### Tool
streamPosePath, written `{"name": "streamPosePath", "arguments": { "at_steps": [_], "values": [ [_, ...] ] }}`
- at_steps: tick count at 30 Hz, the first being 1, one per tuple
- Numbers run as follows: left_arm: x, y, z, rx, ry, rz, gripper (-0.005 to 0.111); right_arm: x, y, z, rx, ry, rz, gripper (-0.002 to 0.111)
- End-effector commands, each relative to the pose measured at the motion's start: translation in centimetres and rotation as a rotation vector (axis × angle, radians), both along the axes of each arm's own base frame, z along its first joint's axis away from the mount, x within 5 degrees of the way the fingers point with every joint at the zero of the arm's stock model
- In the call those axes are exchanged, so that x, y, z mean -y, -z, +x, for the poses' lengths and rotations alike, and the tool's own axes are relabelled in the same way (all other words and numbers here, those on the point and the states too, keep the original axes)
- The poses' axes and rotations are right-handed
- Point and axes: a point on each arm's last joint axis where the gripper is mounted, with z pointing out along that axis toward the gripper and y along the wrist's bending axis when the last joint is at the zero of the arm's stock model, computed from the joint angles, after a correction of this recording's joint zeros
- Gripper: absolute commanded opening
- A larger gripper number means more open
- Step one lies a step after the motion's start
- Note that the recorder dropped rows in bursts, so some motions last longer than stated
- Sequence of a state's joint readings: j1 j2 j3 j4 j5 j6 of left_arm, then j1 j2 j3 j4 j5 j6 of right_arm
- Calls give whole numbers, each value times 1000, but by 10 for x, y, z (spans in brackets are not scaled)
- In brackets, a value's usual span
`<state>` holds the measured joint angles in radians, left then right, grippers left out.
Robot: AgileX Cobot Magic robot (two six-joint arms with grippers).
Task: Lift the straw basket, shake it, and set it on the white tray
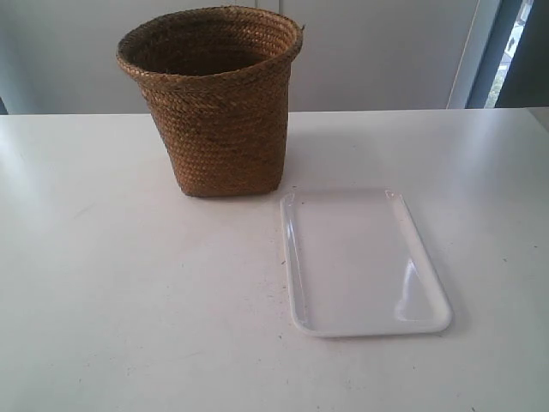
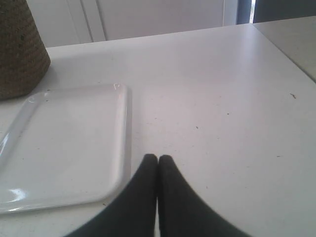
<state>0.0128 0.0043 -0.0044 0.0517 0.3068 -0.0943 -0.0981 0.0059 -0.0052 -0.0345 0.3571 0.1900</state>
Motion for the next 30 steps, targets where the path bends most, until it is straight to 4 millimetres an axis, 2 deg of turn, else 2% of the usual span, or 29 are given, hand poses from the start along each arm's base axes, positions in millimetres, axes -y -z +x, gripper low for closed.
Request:
{"name": "streamPosePath", "arguments": {
  "at_steps": [1,6,17,23,30],
  "values": [
    [0,1,0,1,5,0,1,0,0,0,13,0,-23,1],
    [0,-1,1,33,7,14,1,0,0,0,14,1,-15,1],
    [0,-40,8,466,-3,4,1,-2,-4,1,75,-6,84,1],
    [-1,-54,7,622,-5,5,1,-1,-28,3,338,3,124,1],
    [-1,-59,6,681,-8,-16,1,3,-64,-7,757,28,95,1]
  ]
}}
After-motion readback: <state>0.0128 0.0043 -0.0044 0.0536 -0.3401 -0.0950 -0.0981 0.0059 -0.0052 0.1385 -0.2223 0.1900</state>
